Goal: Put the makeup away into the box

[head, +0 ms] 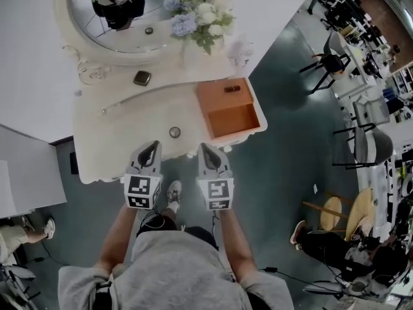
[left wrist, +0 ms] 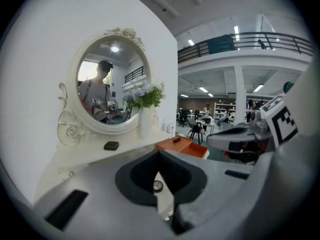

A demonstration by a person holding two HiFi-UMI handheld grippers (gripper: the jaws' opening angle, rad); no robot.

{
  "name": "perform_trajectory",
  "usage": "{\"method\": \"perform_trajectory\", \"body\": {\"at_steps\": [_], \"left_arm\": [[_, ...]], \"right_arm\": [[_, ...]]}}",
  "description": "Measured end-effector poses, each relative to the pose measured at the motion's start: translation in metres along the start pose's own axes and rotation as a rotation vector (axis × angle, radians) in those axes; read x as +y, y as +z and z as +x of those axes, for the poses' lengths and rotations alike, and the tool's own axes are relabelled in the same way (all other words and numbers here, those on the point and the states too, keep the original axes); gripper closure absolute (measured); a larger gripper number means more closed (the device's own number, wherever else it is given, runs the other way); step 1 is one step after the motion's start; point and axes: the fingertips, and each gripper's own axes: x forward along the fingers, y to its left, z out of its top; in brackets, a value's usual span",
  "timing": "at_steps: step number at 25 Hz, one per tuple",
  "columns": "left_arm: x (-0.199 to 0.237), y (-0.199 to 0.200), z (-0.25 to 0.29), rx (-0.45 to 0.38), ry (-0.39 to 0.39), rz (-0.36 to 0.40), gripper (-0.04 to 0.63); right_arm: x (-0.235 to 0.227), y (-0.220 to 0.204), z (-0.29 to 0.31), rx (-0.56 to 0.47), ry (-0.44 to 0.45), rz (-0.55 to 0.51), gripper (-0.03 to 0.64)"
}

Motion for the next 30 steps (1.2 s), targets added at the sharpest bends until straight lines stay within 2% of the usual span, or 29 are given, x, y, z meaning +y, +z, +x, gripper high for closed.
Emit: {"method": "perform_trajectory", "body": {"at_steps": [5, 11, 12, 14, 20, 23, 30], "left_arm": [[0.030, -0.023, 0.027, 0.064, 0.027, -0.026, 0.595], [0.052, -0.051, 0.053, 0.133, 0.028, -0.050, 0.595], [0.055, -0.056, 0.057, 0.145, 0.029, -0.055, 0.595], [0.061, -0.069, 0.066, 0.171, 0.030, -0.066, 0.595], [0.076, -0.100, 0.086, 0.232, 0.035, -0.104, 0.594], [0.078, -0.111, 0.093, 0.258, 0.032, -0.124, 0.594], [0.082, -0.127, 0.101, 0.296, 0.034, -0.159, 0.595]], "right_arm": [[0.011, -0.018, 0.054, 0.050, 0.066, 0.010, 0.606], [0.024, -0.060, 0.105, 0.152, 0.142, 0.031, 0.604], [0.025, -0.068, 0.113, 0.171, 0.153, 0.027, 0.595], [0.028, -0.086, 0.129, 0.213, 0.180, 0.023, 0.472], [0.042, -0.137, 0.162, 0.340, 0.246, 0.014, 0.377], [0.047, -0.157, 0.171, 0.394, 0.271, -0.007, 0.356], [0.050, -0.179, 0.185, 0.466, 0.280, -0.065, 0.357]]}}
